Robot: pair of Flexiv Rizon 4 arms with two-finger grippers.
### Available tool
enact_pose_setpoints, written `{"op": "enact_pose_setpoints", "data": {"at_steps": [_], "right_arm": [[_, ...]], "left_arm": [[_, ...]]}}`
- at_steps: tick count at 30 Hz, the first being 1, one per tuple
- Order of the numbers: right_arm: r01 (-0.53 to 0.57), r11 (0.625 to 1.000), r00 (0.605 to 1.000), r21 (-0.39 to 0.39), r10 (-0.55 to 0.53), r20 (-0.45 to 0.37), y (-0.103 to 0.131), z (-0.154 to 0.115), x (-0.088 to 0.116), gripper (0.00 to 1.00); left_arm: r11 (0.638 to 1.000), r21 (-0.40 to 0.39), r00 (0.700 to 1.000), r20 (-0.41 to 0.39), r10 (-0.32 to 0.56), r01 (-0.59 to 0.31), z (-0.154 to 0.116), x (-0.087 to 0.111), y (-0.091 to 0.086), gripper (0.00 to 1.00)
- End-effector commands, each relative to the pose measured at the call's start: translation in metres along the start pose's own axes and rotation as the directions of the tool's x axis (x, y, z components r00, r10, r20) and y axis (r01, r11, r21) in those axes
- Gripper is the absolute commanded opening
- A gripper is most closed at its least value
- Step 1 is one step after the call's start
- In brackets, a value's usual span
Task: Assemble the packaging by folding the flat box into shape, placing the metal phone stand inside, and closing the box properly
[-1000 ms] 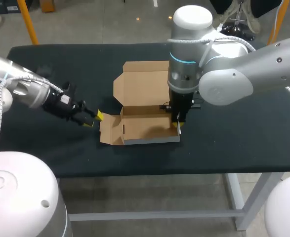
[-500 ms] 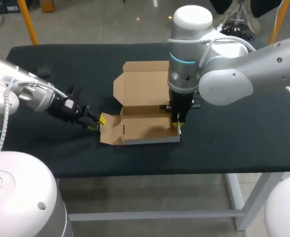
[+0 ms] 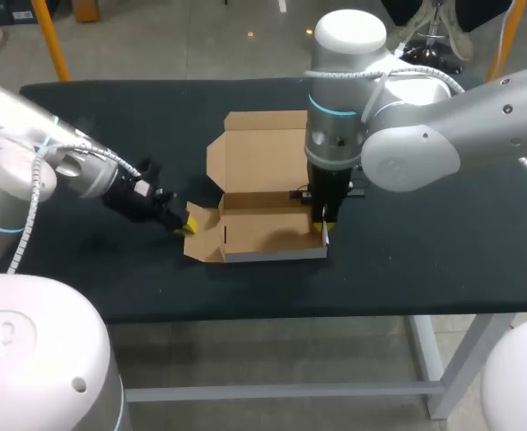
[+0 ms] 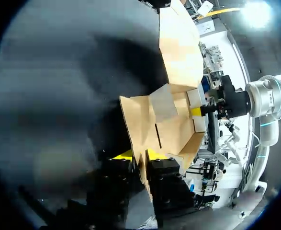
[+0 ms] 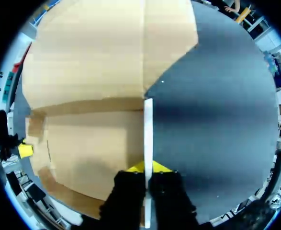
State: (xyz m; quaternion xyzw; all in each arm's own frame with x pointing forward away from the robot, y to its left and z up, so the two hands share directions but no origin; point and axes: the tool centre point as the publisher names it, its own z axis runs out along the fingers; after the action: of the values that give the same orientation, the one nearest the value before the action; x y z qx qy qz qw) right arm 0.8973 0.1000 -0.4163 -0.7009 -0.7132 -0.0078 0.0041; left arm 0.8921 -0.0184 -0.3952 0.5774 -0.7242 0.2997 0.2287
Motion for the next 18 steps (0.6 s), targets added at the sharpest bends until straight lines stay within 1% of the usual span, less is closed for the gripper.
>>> {"op": "enact_pose_setpoints", "data": {"at_steps": [1,5,8,10,13,16,17,18], "right_arm": [[0.000,1.000,1.000,0.001,0.000,0.002,0.000,-0.001,0.001,0.00],[0.000,1.000,1.000,0.001,0.000,0.002,0.000,-0.001,0.001,0.00],[0.000,1.000,1.000,0.001,0.000,0.002,0.000,-0.001,0.001,0.00],[0.000,1.000,1.000,0.001,0.000,0.002,0.000,-0.001,0.001,0.00],[0.000,1.000,1.000,0.001,0.000,0.002,0.000,-0.001,0.001,0.00],[0.000,1.000,1.000,0.001,0.000,0.002,0.000,-0.001,0.001,0.00],[0.000,1.000,1.000,0.001,0.000,0.002,0.000,-0.001,0.001,0.00],[0.000,1.000,1.000,0.001,0.000,0.002,0.000,-0.001,0.001,0.00]], "left_arm": [[1.000,0.019,0.995,0.099,-0.022,0.021,0.000,0.015,0.000,0.00],[0.997,0.049,0.979,0.192,-0.071,0.063,0.000,0.024,-0.003,0.00],[0.994,0.071,0.956,0.275,-0.102,0.086,0.002,0.032,-0.006,0.00],[0.990,0.100,0.932,0.339,-0.125,0.097,0.003,0.037,-0.008,0.00],[0.987,0.124,0.900,0.409,-0.149,0.106,0.007,0.043,-0.009,0.00],[0.984,0.139,0.873,0.459,-0.162,0.109,0.010,0.050,-0.011,0.00],[0.985,0.135,0.871,0.465,-0.160,0.109,0.011,0.053,-0.011,0.00],[0.983,0.143,0.860,0.483,-0.168,0.111,0.011,0.055,-0.012,0.00]]}}
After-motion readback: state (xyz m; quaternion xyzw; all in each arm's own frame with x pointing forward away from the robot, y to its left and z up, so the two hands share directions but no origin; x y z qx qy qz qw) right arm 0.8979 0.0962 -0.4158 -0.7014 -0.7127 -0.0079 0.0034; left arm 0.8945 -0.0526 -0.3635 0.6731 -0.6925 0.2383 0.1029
